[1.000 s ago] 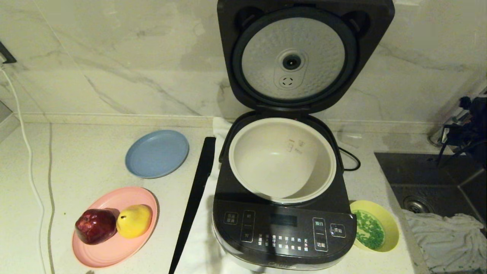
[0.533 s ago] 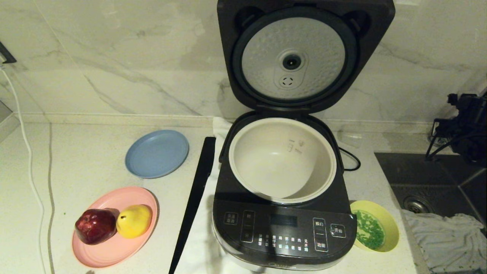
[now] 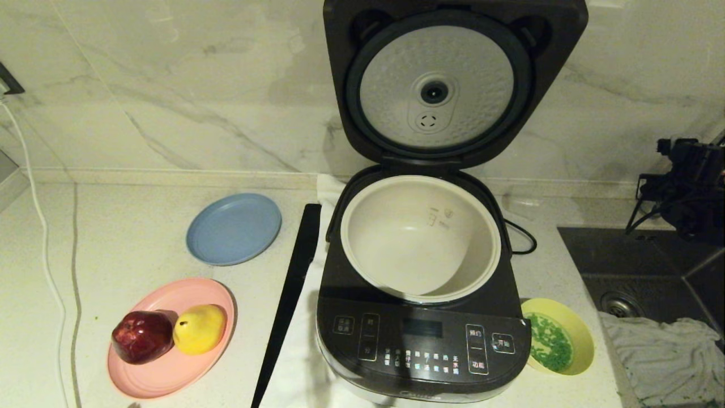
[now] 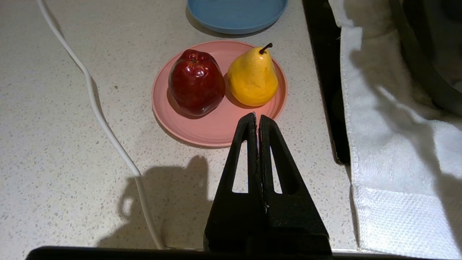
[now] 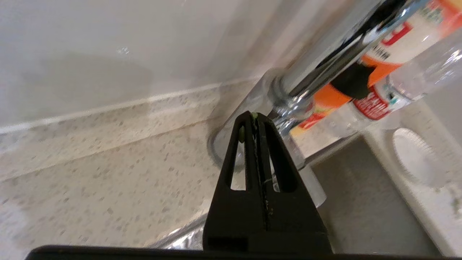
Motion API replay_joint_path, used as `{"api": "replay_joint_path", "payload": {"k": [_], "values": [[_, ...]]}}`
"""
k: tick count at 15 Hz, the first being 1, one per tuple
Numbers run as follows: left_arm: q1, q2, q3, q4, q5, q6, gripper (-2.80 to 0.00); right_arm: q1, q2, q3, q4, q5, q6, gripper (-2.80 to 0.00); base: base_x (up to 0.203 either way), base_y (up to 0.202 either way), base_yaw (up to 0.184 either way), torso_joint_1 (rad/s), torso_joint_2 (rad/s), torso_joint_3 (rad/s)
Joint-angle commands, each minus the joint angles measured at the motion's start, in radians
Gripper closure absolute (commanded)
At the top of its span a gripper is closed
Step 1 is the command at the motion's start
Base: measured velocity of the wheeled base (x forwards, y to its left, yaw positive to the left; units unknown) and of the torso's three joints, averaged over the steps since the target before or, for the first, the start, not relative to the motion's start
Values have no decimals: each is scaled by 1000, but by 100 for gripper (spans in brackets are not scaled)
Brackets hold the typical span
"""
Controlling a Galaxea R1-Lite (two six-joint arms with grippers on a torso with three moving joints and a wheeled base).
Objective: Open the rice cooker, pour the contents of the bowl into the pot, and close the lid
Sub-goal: Turn on the tap
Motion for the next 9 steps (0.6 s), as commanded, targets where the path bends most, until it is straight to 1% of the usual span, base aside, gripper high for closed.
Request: {"api": "replay_joint_path", "payload": {"k": [1, 9], "values": [[0, 0, 0, 0, 0, 0, 0, -1, 3, -25, -6, -5, -22, 0, 0, 0, 0, 0, 0, 0], [0, 0, 0, 0, 0, 0, 0, -29, 38, -69, 1, -1, -36, 0, 0, 0, 0, 0, 0, 0]]}}
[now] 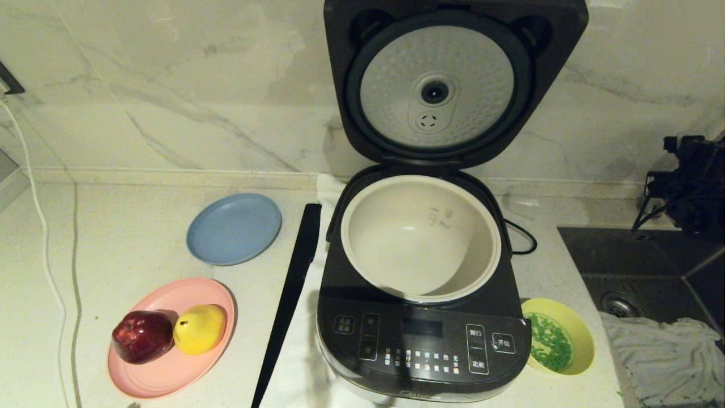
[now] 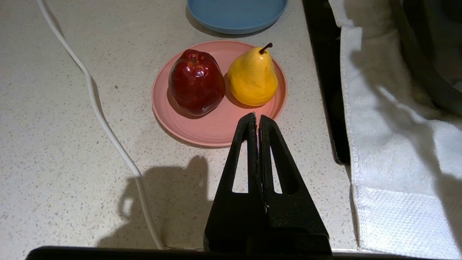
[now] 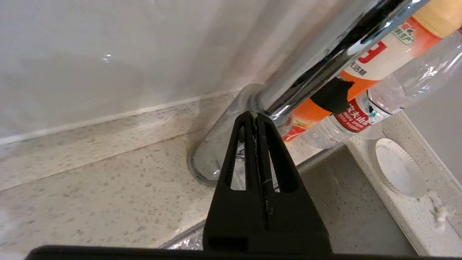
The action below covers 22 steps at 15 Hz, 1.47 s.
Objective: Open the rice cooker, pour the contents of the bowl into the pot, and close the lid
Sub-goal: Turn on the tap
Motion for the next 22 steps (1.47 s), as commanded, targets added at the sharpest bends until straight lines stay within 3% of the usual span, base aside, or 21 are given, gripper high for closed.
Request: {"api": "replay_joint_path", "payload": {"k": [1, 14, 22], "values": [[0, 0, 0, 0, 0, 0, 0, -1, 20, -26, -1, -1, -2, 0, 0, 0, 0, 0, 0, 0], [0, 0, 0, 0, 0, 0, 0, 1, 39, -36, 11, -3, 0, 0, 0, 0, 0, 0, 0, 0], [0, 0, 0, 0, 0, 0, 0, -2, -22, 107, -2, -4, 15, 0, 0, 0, 0, 0, 0, 0]]}}
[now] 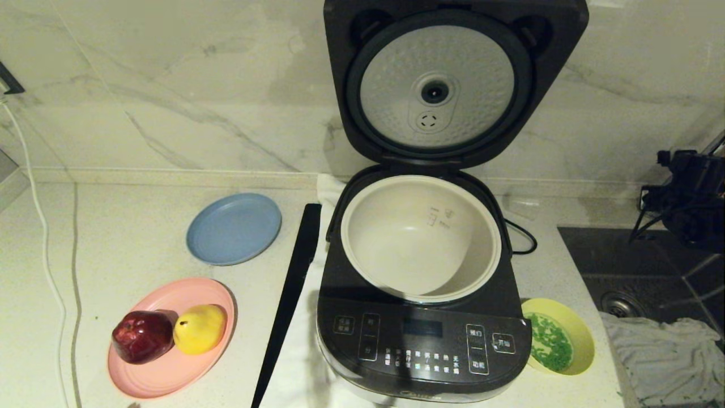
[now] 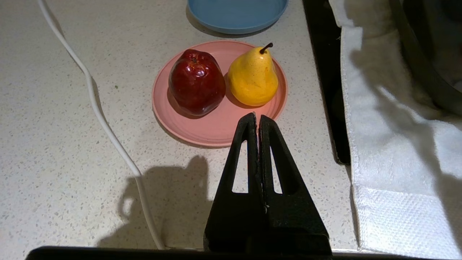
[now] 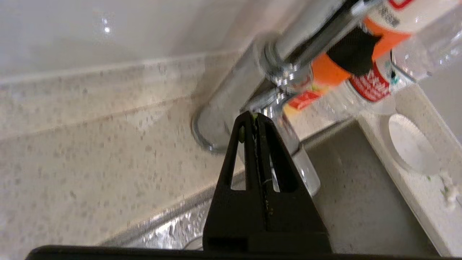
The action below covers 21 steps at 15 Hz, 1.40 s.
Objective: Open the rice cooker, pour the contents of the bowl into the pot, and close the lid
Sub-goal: Turn on the tap
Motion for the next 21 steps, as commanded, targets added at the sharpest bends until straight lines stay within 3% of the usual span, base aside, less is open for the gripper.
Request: {"api": "replay_joint_path", "payload": {"k": [1, 8, 13, 17, 21], "values": [[0, 0, 0, 0, 0, 1, 0, -2, -24, 36, -16, -2, 0, 0, 0, 0, 0, 0, 0, 0], [0, 0, 0, 0, 0, 1, 0, -4, -103, 112, -31, -2, 24, 0, 0, 0, 0, 0, 0, 0], [0, 0, 0, 0, 0, 1, 0, 53, -264, 291, 57, 26, 83, 0, 0, 0, 0, 0, 0, 0], [0, 0, 0, 0, 0, 1, 0, 122, -474, 455, 284, 120, 184, 0, 0, 0, 0, 0, 0, 0], [0, 0, 0, 0, 0, 1, 0, 170, -732, 507, 723, 287, 295, 0, 0, 0, 0, 0, 0, 0]]}}
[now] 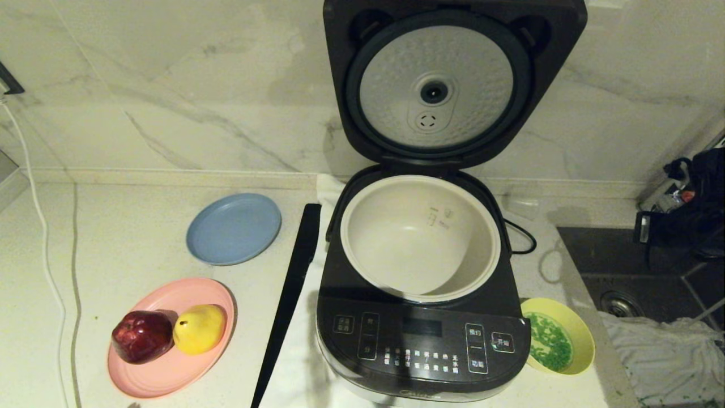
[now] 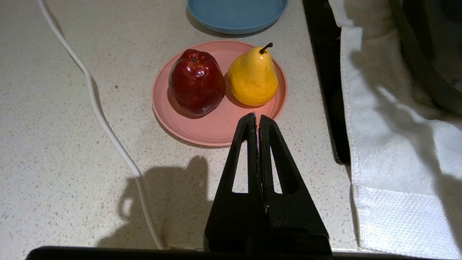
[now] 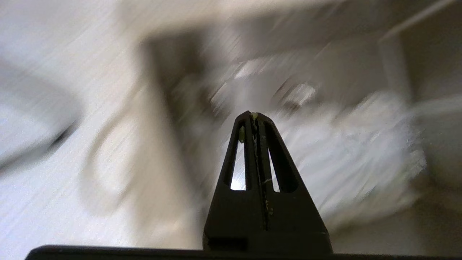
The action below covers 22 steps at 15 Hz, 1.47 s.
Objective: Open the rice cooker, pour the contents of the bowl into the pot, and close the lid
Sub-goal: Turn on the tap, then fill a bowl with water from the tap
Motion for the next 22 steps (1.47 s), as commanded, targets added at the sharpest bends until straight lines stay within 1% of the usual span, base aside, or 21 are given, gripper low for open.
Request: {"api": "replay_joint_path", "payload": {"k": [1, 3, 4, 6, 8, 9, 11, 13, 18, 22], "values": [[0, 0, 0, 1, 0, 0, 0, 23, -220, 17, 310, 95, 39, 0, 0, 0, 0, 0, 0, 0], [0, 0, 0, 1, 0, 0, 0, 42, -321, 39, 512, 170, 67, 0, 0, 0, 0, 0, 0, 0], [0, 0, 0, 1, 0, 0, 0, 55, -356, 66, 561, 186, 74, 0, 0, 0, 0, 0, 0, 0], [0, 0, 0, 1, 0, 0, 0, 102, -416, 157, 597, 194, 89, 0, 0, 0, 0, 0, 0, 0], [0, 0, 0, 1, 0, 0, 0, 180, -456, 245, 602, 194, 127, 0, 0, 0, 0, 0, 0, 0], [0, 0, 0, 1, 0, 0, 0, 216, -469, 289, 601, 194, 137, -280, 0, 0, 0, 0, 0, 0], [1, 0, 0, 1, 0, 0, 0, 268, -482, 342, 596, 194, 167, -280, 0, 0, 0, 0, 0, 0], [0, 0, 0, 1, 0, 0, 0, 292, -473, 378, 575, 194, 191, -280, 0, 0, 0, 0, 0, 0], [0, 0, 0, 1, 0, 0, 0, 292, -384, 509, 363, 189, 194, -280, 0, 0, 0, 0, 0, 0], [0, 0, 0, 1, 0, 0, 0, 292, -305, 537, 259, 185, 226, -280, 0, 0, 0, 0, 0, 0]]}}
